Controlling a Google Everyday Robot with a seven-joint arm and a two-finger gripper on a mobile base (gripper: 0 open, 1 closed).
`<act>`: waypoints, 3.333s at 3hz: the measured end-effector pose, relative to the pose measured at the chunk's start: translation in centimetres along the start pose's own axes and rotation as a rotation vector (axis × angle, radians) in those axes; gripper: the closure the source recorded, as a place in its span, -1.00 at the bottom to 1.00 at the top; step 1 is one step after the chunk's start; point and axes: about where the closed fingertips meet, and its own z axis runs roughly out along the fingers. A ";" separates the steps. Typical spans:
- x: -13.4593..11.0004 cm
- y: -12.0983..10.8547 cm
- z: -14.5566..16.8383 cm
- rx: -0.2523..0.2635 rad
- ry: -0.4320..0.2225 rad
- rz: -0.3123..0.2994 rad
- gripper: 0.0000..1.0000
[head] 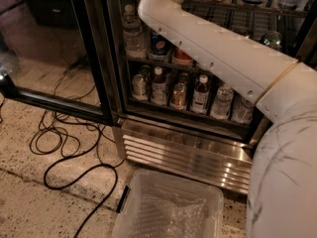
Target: Pick coke can from top shelf of fridge
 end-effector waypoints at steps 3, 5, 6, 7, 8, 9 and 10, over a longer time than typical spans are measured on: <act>1.2 0.8 2.4 0.023 0.003 0.002 -0.68; 0.9 -1.6 4.8 0.047 -0.015 -0.018 -0.62; 1.4 -1.0 5.7 0.034 -0.007 0.012 -0.62; 1.7 -0.1 6.2 0.005 -0.004 0.036 -0.33; 1.8 0.1 6.2 -0.001 -0.002 0.047 0.14; 1.8 0.1 6.2 -0.001 -0.002 0.047 0.60; 1.8 0.1 6.2 -0.001 -0.002 0.047 0.99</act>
Offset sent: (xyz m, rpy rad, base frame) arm 0.0078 0.0199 -0.0348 0.0568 0.0667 -0.0175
